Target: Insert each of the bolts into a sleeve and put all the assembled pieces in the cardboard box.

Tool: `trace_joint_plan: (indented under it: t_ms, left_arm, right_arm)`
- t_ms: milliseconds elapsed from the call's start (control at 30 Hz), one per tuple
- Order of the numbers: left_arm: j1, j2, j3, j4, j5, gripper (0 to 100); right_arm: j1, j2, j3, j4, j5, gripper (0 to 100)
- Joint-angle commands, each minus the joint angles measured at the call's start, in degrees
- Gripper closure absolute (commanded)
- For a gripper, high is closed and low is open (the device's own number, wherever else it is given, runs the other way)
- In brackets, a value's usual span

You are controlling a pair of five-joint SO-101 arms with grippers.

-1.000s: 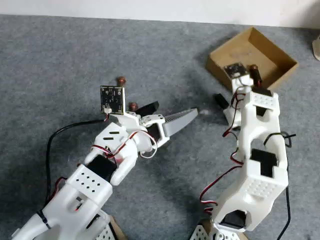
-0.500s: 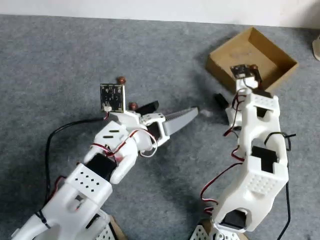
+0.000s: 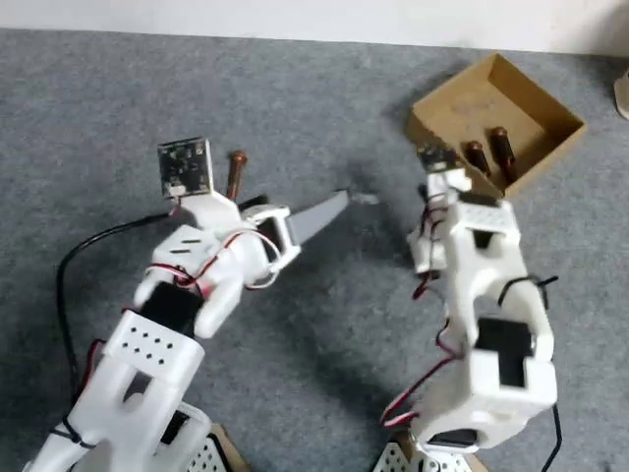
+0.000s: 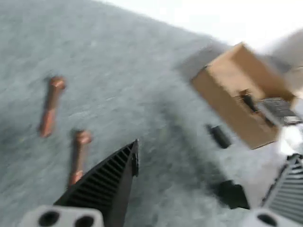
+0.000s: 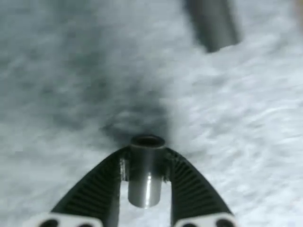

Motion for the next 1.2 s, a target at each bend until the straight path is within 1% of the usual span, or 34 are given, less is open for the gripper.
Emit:
trace_joint_plan:
  t_ms: [0, 167, 300, 367, 433, 567, 700, 867, 1000, 1167]
  left_arm:
    - [-4.9, 0.0, -2.9, 4.4, 2.1, 58]
    - [-9.5, 0.0, -2.9, 11.1, 2.8, 58]
    - [-11.0, 0.0, -0.7, 11.8, 2.5, 58]
    - [-11.2, -0.3, 1.5, 11.9, 2.5, 58]
    - [-13.2, -0.4, 3.9, 11.9, 2.4, 58]
    - [-15.3, -0.4, 4.6, 11.9, 1.9, 58]
    - [-15.1, -0.4, 5.0, 12.1, -6.9, 58]
    - [-15.1, -0.4, 5.0, 12.8, -15.5, 58]
    - [-15.0, -0.5, 3.3, 19.6, -21.9, 58]
    - [-15.0, 0.0, -1.4, 27.3, -24.4, 58]
  right_arm:
    - [-4.0, -9.5, 6.4, -3.7, -3.4, 99.1]
    - [-5.2, -15.0, 17.9, -14.2, -4.1, 99.1]
    - [-5.8, -15.4, 23.4, -20.6, -3.8, 99.1]
    - [-5.8, -15.4, 24.7, -21.0, -3.8, 99.1]
    - [-6.1, -15.4, 25.0, -21.0, -3.8, 99.1]
    - [-6.1, -15.4, 25.0, -21.1, -3.8, 99.1]
    - [-6.1, -15.4, 25.0, -21.1, -3.8, 99.1]
    - [-6.1, -15.4, 24.9, -21.1, -3.8, 99.1]
    - [-6.1, -15.4, 24.9, -21.2, -3.8, 99.1]
    - [-6.1, -15.4, 24.9, -21.2, -3.8, 99.1]
